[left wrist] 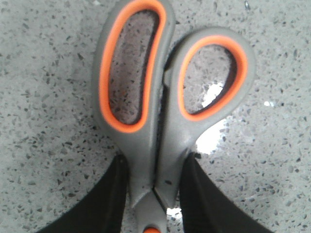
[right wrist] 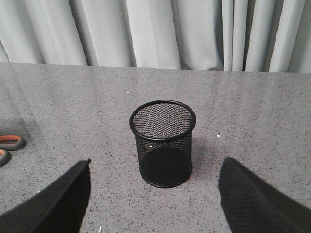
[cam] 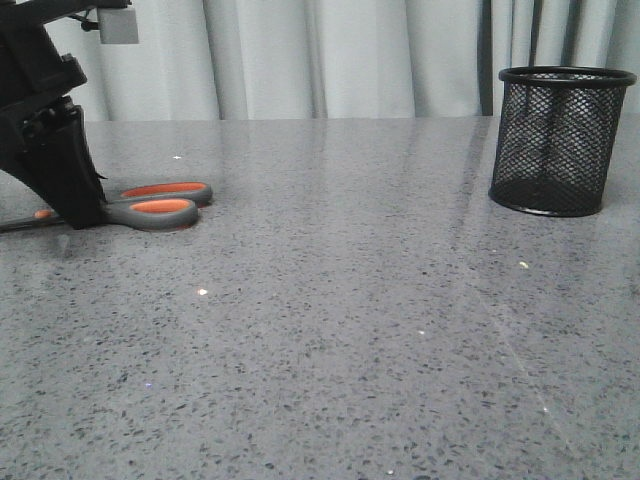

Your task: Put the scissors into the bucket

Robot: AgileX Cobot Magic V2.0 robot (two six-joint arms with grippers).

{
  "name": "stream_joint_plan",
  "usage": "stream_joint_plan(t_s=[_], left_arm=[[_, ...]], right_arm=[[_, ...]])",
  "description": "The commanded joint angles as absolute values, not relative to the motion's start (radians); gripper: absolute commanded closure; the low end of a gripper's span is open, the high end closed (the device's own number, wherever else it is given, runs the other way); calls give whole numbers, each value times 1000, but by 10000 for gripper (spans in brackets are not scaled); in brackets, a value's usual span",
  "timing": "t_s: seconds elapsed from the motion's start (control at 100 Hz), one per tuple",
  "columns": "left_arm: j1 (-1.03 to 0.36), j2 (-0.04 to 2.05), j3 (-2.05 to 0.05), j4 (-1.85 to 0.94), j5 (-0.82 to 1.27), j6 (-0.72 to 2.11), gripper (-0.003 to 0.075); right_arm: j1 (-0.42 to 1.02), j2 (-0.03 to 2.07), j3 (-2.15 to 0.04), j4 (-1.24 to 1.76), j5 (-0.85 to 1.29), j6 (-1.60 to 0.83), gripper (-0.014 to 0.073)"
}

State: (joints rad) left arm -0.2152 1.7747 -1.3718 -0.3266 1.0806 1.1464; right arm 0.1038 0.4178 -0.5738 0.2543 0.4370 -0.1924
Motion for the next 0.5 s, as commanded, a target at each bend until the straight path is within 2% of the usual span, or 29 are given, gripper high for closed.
stream_joint_plan(t_s=[0.0, 0.49], left_arm=[[-216, 1757, -1381, -354, 1084, 1143, 739], [-216, 1631, -1385, -403, 972, 1143, 739]], right_arm=[[103, 432, -609, 263, 367, -197, 95], [103, 432, -609, 306, 371, -197, 96]])
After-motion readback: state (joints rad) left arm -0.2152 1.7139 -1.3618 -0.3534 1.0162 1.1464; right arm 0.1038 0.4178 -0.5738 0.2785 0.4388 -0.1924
